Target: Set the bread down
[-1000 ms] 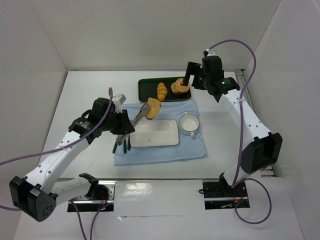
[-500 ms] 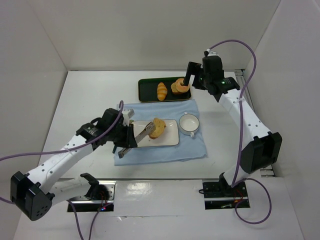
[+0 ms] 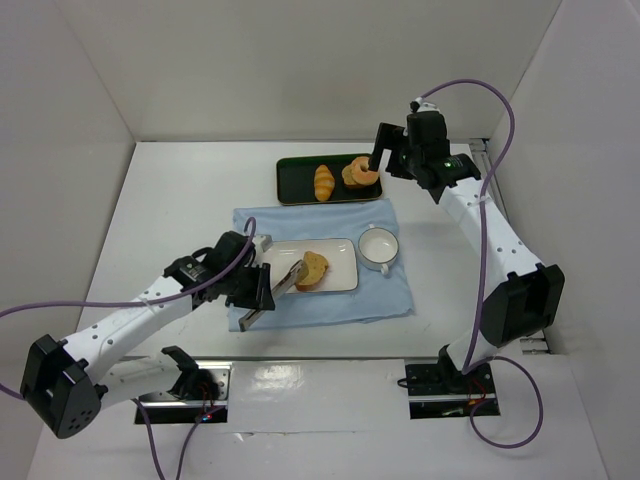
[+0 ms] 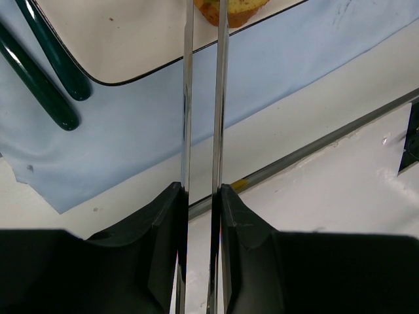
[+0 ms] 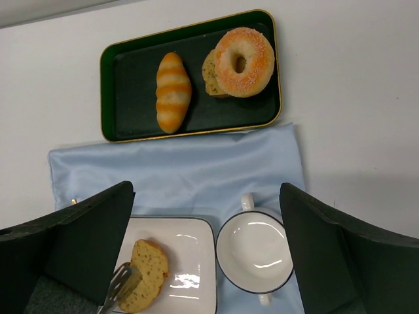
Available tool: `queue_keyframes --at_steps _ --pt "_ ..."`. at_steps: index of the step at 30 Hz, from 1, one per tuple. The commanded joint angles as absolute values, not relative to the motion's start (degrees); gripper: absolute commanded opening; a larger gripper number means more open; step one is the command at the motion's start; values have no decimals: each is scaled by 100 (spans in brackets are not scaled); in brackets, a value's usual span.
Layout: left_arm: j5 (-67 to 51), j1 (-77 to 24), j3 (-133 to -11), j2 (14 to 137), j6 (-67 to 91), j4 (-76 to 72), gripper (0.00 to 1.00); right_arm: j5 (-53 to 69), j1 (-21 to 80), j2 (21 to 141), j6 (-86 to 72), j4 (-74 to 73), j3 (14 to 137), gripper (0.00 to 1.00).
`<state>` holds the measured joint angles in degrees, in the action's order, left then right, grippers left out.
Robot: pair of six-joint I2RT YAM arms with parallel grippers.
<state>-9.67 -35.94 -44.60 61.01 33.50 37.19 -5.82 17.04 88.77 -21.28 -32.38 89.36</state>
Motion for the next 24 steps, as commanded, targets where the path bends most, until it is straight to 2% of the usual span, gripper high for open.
queue_keyframes --at_steps 1,5,6,10,13,24 --pt "-984 -3630 -4456 6135 3463 3551 10 -642 1661 8842 -2048 -3076 9158 99" --pt "-984 -3630 -4640 6135 3410 3673 20 -580 1661 8842 -2048 -3023 9053 99" --pt "-984 -3630 -4641 6135 3410 3726 30 -580 1661 8842 -2048 -3023 9053 99" --pt "-984 -3630 -4746 6187 3357 3779 52 -528 1661 8842 -2048 -3023 9053 99" --pt "-1045 -3630 -4799 6187 3305 3779 57 -527 1661 8842 -2048 -3023 9053 99" --pt "-809 -3630 -5422 5968 3305 4096 57 -360 1661 8895 -2101 -2918 9053 99"
